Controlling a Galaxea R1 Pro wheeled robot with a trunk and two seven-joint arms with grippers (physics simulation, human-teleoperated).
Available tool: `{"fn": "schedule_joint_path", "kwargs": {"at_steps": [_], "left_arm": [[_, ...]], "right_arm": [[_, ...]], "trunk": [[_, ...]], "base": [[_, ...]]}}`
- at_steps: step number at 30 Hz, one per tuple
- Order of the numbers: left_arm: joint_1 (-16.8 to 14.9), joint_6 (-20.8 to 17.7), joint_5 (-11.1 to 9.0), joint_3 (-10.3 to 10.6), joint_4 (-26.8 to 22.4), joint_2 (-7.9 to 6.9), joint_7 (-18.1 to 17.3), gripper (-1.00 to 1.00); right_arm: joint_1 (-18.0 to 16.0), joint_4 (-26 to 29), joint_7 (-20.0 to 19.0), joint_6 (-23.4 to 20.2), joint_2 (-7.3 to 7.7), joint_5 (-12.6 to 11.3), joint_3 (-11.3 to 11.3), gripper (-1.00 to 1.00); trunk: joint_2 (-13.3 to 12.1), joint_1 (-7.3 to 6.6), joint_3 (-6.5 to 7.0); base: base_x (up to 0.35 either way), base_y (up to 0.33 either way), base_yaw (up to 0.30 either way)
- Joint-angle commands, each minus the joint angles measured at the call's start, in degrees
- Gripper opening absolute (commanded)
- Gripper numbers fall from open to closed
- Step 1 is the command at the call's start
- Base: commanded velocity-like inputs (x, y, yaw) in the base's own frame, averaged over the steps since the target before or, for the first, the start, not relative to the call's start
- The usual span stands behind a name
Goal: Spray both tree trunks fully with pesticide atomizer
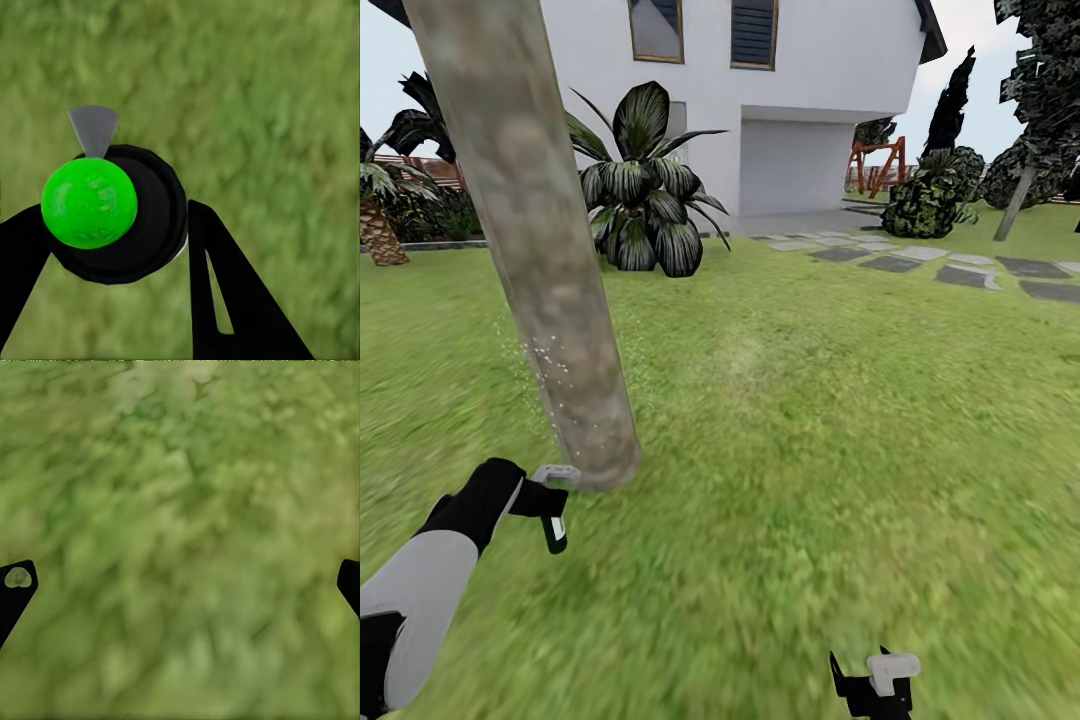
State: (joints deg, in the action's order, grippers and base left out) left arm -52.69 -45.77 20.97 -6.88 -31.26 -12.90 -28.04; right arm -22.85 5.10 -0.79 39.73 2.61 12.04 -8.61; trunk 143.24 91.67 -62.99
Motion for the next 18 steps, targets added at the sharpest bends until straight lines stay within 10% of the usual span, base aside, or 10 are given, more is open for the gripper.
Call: {"fn": "schedule_joint_path", "kwargs": {"at_steps": [1,9,18], "left_arm": [[0.0,0.0,-0.1,0.0,-0.1,-0.01,0.0,-1.0],[0.0,-0.1,-0.2,-0.1,-2.6,0.12,-0.1,-1.0],[-0.5,-0.6,-0.2,-0.1,-5.9,0.53,-0.1,-1.0]], "right_arm": [[0.0,0.0,0.0,0.0,-0.02,0.0,0.0,1.0],[0.0,0.0,0.0,0.0,-0.3,0.0,0.0,1.0],[0.0,0.0,0.0,0.0,-0.33,0.1,0.0,1.0]], "trunk": [[0.0,0.0,0.0],[0.0,0.0,0.0],[0.0,0.0,0.0]], "base": [[0.185,-0.041,0.0],[0.123,-0.08,0.1],[-0.246,-0.001,0.018]]}}
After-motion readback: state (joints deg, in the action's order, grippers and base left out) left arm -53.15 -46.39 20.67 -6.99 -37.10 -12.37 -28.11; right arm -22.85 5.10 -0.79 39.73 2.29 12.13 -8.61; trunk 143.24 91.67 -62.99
